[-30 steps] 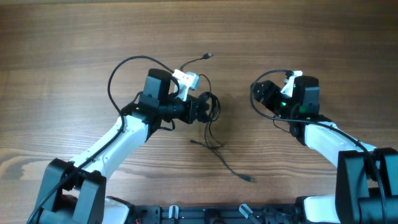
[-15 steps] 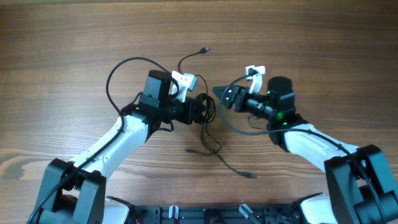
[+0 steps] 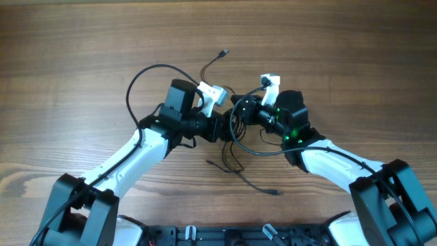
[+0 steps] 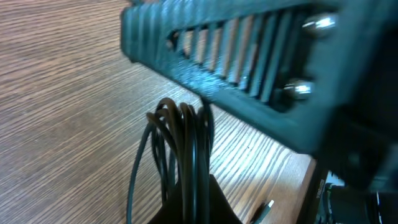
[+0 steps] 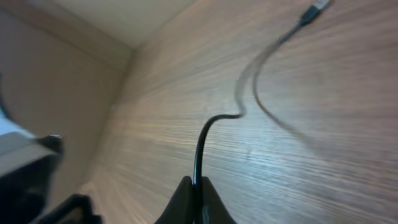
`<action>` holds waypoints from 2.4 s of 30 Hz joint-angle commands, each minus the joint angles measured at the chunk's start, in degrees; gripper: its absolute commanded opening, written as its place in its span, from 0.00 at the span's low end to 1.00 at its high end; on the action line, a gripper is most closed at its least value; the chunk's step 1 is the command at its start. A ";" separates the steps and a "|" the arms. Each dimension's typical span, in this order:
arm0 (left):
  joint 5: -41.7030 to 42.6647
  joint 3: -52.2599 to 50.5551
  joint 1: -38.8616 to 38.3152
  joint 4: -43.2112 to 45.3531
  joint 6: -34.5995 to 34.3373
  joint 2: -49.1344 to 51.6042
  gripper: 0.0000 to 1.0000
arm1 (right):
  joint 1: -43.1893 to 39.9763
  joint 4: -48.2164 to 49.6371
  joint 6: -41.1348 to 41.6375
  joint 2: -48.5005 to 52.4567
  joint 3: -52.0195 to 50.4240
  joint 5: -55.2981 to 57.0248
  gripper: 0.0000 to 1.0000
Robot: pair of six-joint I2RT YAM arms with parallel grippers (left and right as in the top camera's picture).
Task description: Untangle cables
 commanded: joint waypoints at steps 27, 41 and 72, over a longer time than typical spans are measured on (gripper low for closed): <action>-0.31 0.20 10.14 -6.27 -10.86 -2.99 0.88 | -7.45 -25.16 1.09 0.24 0.52 -4.81 0.04; -31.12 0.26 -1.36 4.61 -10.91 8.81 0.04 | -7.82 -26.29 -3.82 -0.02 0.52 -9.05 0.04; 1.81 0.28 18.82 -11.43 -9.46 -16.70 0.04 | -0.37 -12.20 -39.78 -14.21 0.52 -33.48 0.76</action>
